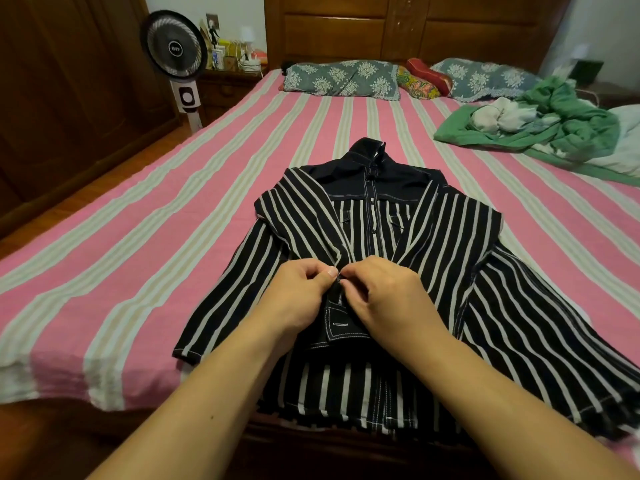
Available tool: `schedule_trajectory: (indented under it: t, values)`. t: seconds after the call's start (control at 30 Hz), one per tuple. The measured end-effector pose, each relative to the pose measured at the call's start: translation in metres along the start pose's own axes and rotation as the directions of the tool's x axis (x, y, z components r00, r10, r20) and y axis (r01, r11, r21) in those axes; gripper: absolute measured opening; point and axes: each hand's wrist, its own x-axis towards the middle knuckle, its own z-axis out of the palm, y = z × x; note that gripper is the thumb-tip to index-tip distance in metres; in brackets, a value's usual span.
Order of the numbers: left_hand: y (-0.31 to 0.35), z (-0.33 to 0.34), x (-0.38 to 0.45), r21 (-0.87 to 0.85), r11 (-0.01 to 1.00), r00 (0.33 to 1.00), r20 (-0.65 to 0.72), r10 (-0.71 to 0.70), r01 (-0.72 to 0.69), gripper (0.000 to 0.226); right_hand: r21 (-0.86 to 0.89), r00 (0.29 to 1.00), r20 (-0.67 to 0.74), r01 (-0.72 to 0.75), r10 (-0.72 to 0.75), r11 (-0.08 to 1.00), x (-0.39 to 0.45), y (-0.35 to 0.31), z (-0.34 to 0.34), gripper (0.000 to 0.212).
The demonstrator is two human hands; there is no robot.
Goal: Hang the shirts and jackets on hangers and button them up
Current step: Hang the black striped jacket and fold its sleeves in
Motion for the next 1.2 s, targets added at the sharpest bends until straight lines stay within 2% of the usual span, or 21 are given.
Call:
schedule_trajectory:
  t: [0.07, 0.2, 0.43, 0.53, 0.6, 0.67, 0.73, 0.8, 0.9, 1.07, 1.13, 1.2]
  values:
    - [-0.001, 0.002, 0.001, 0.083, 0.996, 1.0, -0.003, 0.03, -0.03, 0.038, -0.069, 1.0, 0.002, 0.026, -0.026, 0.997, 0.002, -0.003, 0.003, 0.013]
    - [0.005, 0.002, 0.001, 0.335, 0.932, 0.987, -0.031, 0.161, -0.141, 0.029, -0.158, 1.0, 0.014, 0.015, -0.013, 0.987, 0.003, -0.007, 0.005, 0.02]
    - [0.007, 0.006, 0.001, 0.454, 0.866, 0.965, -0.048, 0.258, -0.209, 0.023, -0.226, 0.996, -0.01, -0.086, 0.086, 0.97, -0.003, -0.014, 0.009, 0.025]
    - [0.005, 0.01, -0.001, 0.426, 0.88, 0.965, -0.054, 0.256, -0.21, 0.022, -0.141, 0.963, 0.013, -0.266, 0.271, 0.954, -0.002, -0.019, 0.009, 0.024]
    - [0.004, 0.013, -0.004, 0.375, 0.912, 0.976, -0.07, 0.207, -0.166, 0.021, 0.039, 0.89, 0.072, -0.454, 0.45, 0.89, 0.001, -0.016, 0.007, 0.011]
    - [0.003, 0.012, -0.004, 0.175, 0.982, 0.993, -0.087, 0.084, -0.068, 0.019, 0.225, 0.828, 0.129, -0.56, 0.545, 0.797, 0.003, -0.011, 0.003, 0.003]
    - [0.003, 0.011, -0.006, -0.082, 0.994, 0.997, -0.031, -0.068, 0.065, 0.021, 0.32, 0.823, 0.169, -0.567, 0.543, 0.759, 0.004, -0.005, -0.001, 0.01]
    - [0.004, 0.009, -0.005, -0.201, 0.969, 0.989, 0.031, -0.142, 0.146, 0.02, 0.353, 0.84, 0.225, -0.543, 0.494, 0.762, 0.005, -0.002, -0.004, 0.012]
    - [0.002, 0.005, -0.003, -0.196, 0.967, 0.987, 0.04, -0.155, 0.16, 0.018, 0.415, 0.856, 0.324, -0.512, 0.404, 0.752, 0.006, 0.002, -0.009, 0.013]
    - [-0.001, 0.004, 0.001, -0.02, 0.992, 0.989, 0.079, -0.123, 0.125, 0.016, 0.5, 0.837, 0.453, -0.523, 0.306, 0.69, 0.009, 0.011, -0.017, 0.016]
    - [0.001, 0.004, 0.002, -0.02, 0.993, 0.99, 0.086, -0.114, 0.116, 0.014, 0.477, 0.853, 0.416, -0.5, 0.315, 0.723, 0.01, 0.01, -0.015, 0.018]
    - [0.007, 0.001, -0.001, -0.076, 0.992, 0.989, 0.108, -0.096, 0.105, 0.015, 0.497, 0.848, 0.314, -0.53, 0.427, 0.687, 0.009, 0.007, -0.014, 0.014]
